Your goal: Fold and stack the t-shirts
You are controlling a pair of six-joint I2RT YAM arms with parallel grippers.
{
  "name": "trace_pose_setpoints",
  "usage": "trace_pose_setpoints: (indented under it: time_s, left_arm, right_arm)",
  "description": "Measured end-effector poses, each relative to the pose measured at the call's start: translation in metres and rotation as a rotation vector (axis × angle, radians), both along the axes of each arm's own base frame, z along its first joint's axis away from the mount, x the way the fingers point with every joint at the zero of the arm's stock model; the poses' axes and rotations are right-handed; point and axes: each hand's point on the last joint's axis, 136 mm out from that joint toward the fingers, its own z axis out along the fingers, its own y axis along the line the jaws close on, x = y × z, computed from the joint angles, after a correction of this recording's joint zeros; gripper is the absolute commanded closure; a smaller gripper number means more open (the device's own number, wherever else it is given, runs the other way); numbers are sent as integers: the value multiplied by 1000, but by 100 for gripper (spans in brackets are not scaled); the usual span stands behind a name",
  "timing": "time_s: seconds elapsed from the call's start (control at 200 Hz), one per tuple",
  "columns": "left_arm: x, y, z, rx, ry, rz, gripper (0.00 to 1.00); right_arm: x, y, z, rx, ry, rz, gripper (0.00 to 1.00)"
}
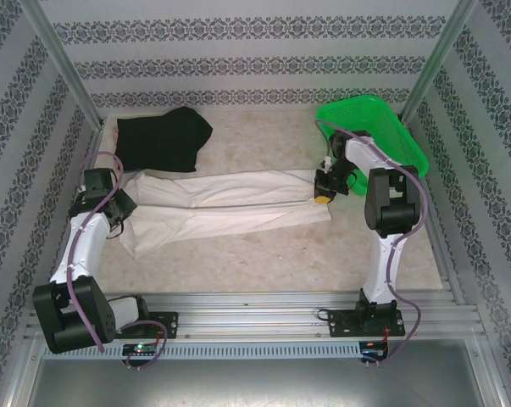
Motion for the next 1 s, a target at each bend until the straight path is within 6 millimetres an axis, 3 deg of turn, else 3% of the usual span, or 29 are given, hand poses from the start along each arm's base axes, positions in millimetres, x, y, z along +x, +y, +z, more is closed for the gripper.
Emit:
trace_pose_setpoints:
  time_s: [0.455, 0.999]
  left_arm:
    - [50, -1, 10, -2, -38, -131, 100]
    - [87, -17, -2, 11, -7, -315, 100]
  right_arm:
    - [-1, -1, -6, -11, 13, 3, 100]
    - [-2, -2, -16, -16, 40, 4, 100]
